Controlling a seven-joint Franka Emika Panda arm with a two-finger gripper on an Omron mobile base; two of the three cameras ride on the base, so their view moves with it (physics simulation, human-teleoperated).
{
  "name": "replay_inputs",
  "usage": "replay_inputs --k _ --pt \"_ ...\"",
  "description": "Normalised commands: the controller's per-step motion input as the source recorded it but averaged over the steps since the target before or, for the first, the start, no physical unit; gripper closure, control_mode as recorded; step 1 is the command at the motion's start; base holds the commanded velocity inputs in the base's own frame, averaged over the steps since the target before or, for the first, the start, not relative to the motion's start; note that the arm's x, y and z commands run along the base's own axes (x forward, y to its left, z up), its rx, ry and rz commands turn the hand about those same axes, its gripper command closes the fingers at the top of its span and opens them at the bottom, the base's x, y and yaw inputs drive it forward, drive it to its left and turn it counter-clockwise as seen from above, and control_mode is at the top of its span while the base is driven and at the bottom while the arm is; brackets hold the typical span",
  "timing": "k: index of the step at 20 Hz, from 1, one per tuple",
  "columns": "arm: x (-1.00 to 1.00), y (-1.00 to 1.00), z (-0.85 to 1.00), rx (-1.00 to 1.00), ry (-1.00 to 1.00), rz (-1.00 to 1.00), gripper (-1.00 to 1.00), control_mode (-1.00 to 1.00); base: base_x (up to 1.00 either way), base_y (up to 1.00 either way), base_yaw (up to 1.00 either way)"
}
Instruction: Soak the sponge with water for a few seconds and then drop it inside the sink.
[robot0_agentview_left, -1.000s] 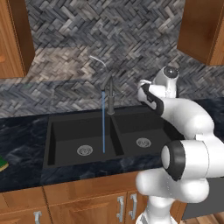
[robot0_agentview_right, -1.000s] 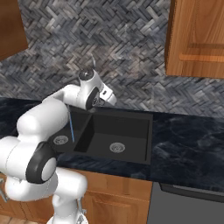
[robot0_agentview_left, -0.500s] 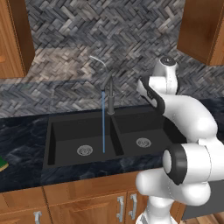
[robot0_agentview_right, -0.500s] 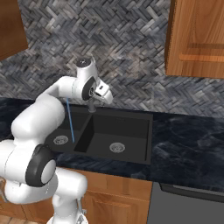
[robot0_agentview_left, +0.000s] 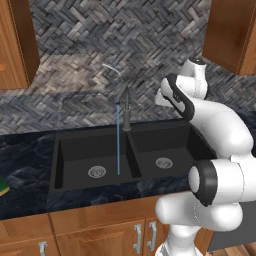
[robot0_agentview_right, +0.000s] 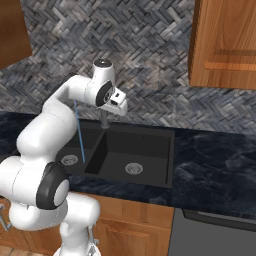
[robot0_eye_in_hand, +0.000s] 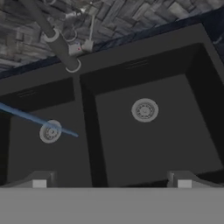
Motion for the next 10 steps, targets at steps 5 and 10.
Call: replay_inputs --k 5,10 --pt "-0.12 0.59 -0.03 0.00 -0.04 0.04 -1.00 -1.00 0.00 0.00 0.00" --pt "-0.06 0.79 -0.09 0.00 -0.04 0.05 -1.00 -1.00 0.00 0.00 0.00"
